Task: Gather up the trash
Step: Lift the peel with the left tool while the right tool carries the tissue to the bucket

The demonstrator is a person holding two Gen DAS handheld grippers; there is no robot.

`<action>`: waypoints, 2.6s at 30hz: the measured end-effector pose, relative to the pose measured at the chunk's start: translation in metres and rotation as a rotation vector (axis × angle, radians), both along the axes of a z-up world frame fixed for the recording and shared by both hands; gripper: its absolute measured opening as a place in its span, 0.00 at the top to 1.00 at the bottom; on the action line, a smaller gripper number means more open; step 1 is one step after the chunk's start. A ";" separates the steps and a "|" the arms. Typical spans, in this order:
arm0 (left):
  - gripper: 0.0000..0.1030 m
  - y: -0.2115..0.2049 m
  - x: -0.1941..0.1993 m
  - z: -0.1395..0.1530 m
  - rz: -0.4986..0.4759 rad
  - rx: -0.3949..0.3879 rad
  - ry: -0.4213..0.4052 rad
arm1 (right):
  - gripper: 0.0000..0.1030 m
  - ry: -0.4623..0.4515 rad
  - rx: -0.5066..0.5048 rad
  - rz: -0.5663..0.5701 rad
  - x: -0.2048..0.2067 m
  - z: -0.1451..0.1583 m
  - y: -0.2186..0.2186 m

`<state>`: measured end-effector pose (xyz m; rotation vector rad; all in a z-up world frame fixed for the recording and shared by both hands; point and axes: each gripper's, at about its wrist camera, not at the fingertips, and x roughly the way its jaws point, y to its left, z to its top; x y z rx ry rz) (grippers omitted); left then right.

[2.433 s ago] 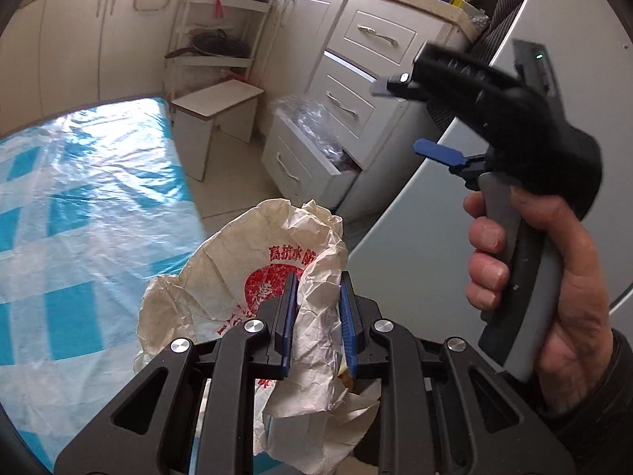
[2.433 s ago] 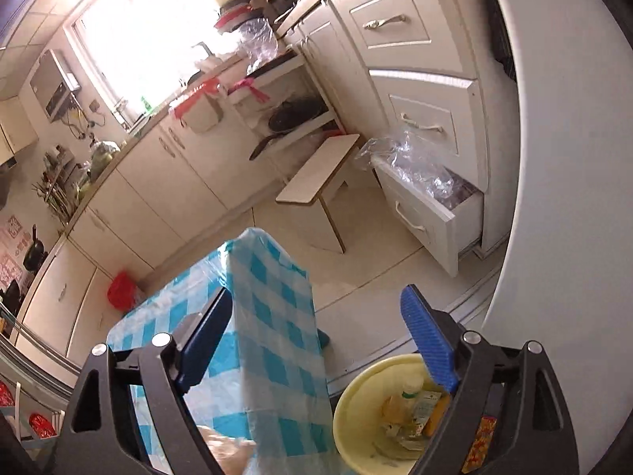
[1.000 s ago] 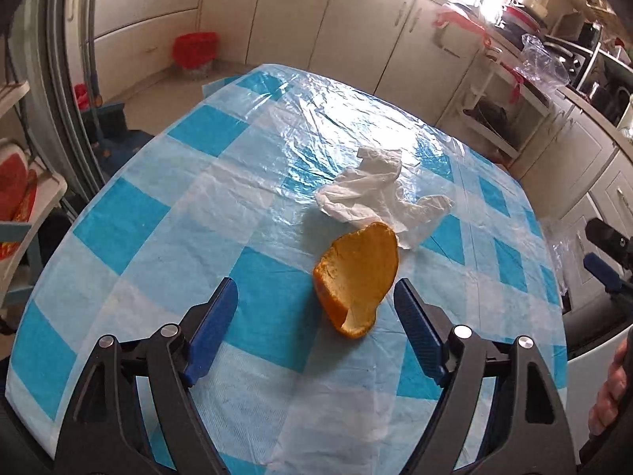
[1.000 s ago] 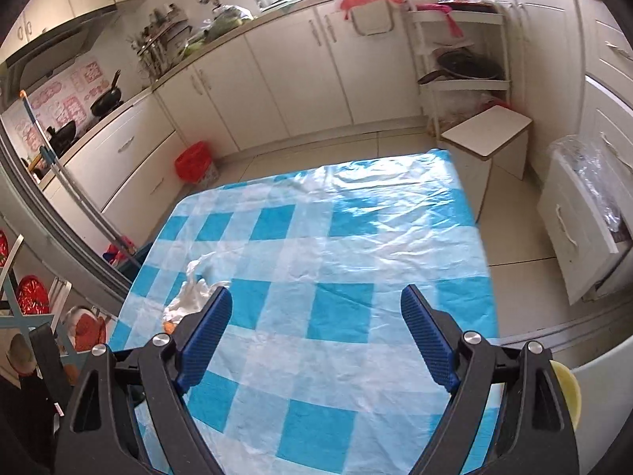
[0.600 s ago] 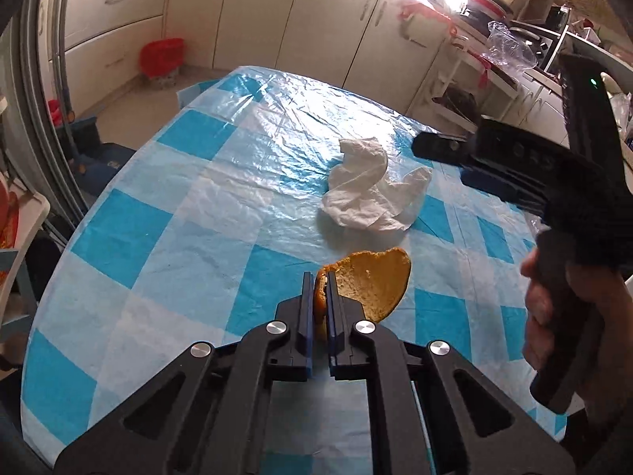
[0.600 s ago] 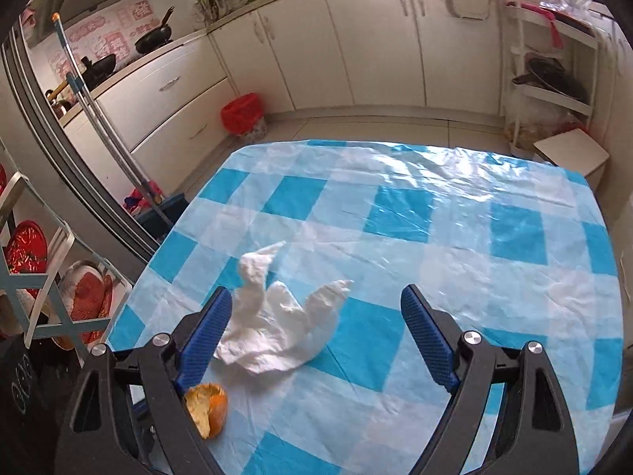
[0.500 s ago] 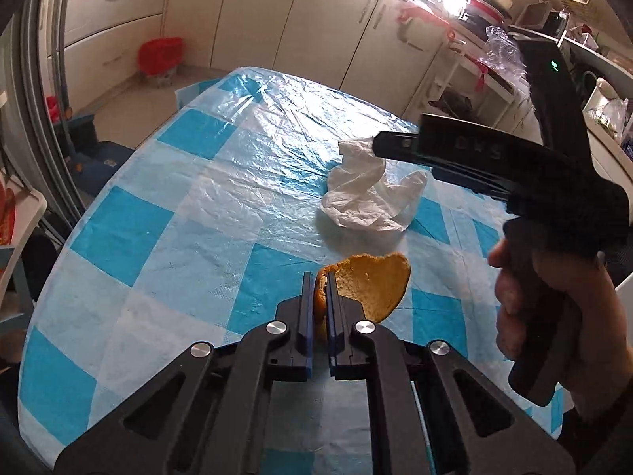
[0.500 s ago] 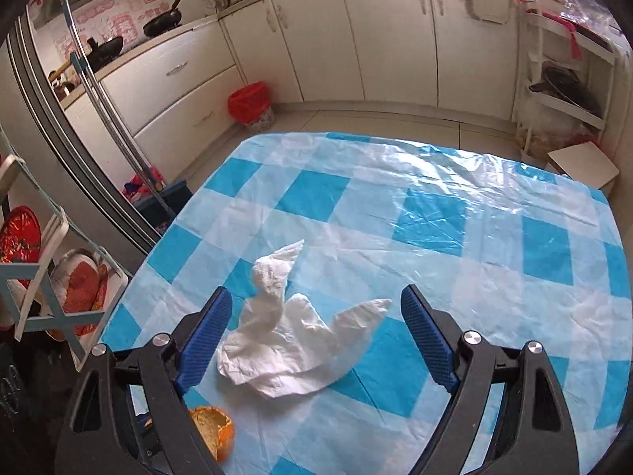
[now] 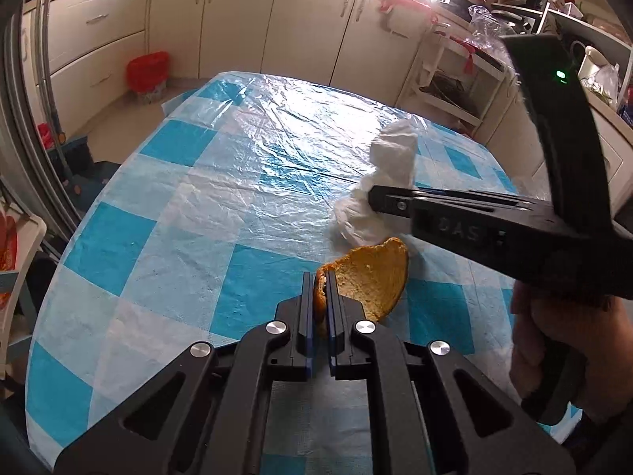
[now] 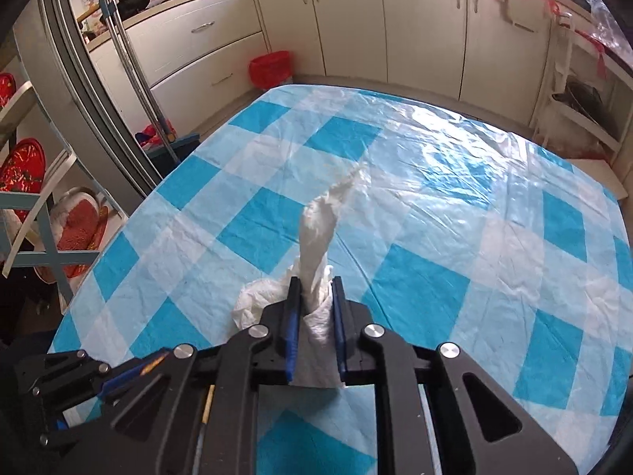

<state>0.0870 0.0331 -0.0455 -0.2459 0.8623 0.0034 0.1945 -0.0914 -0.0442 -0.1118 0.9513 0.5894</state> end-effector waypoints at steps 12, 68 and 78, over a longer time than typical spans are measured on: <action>0.95 -0.010 0.002 -0.001 -0.042 0.033 0.008 | 0.85 -0.004 0.090 -0.169 -0.062 0.037 -0.115; 0.95 -0.133 -0.050 0.078 -0.198 -0.095 -0.100 | 0.84 -0.032 0.193 -0.544 -0.118 0.046 -0.276; 0.95 -0.172 -0.041 0.067 -0.269 -0.118 -0.075 | 0.82 0.036 0.060 -0.725 -0.125 0.022 -0.323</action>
